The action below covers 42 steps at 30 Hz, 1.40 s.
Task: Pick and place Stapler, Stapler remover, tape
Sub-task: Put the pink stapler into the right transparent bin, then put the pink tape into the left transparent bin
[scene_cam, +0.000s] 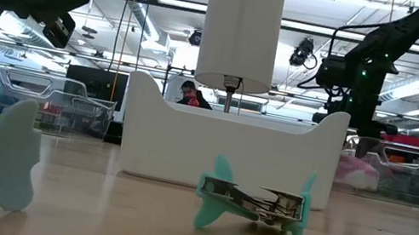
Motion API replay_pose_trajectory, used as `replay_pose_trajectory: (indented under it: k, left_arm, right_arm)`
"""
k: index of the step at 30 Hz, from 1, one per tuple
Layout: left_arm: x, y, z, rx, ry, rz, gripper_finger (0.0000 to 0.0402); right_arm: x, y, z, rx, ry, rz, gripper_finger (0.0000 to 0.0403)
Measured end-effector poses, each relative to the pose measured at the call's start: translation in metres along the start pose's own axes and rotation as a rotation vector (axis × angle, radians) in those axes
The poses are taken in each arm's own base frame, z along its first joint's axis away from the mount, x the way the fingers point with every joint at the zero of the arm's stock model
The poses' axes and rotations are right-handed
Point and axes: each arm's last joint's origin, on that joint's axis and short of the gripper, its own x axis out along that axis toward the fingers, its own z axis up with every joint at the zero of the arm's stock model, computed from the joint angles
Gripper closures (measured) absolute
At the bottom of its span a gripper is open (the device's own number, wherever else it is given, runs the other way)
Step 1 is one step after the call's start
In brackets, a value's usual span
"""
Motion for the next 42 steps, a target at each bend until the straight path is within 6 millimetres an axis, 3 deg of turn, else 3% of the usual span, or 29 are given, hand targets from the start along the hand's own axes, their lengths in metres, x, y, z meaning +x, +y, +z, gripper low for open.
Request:
replay_pose_trajectory:
  k: [3,7,15,22,29,36,42]
  left_arm:
    - [0.0,0.0,0.0,0.0,0.0,0.0,0.0378]
    - [0.0,0.0,0.0,0.0,0.0,0.0,0.0378]
    - [0.0,0.0,0.0,0.0,0.0,0.0,0.0378]
    - [0.0,0.0,0.0,0.0,0.0,0.0,0.0378]
    - [0.0,0.0,0.0,0.0,0.0,0.0,0.0378]
    - [0.0,0.0,-0.001,-0.002,0.007,0.002,0.0378]
    - [0.0,0.0,-0.001,-0.004,0.014,0.004,0.0378]
  right_arm:
    - [0.0,0.0,0.0,0.004,0.002,-0.001,0.0069]
    - [0.0,-0.001,-0.001,-0.005,0.015,-0.007,0.0052]
    - [-0.014,-0.002,0.004,-0.047,0.053,-0.037,0.009]
    - [-0.042,-0.001,0.017,-0.075,0.102,0.004,0.0124]
    - [-0.074,0.002,0.02,-0.077,0.235,0.148,0.0133]
    - [-0.1,0.021,-0.003,-0.181,0.286,0.317,0.0133]
    - [-0.126,0.034,-0.039,-0.291,0.29,0.36,0.0133]
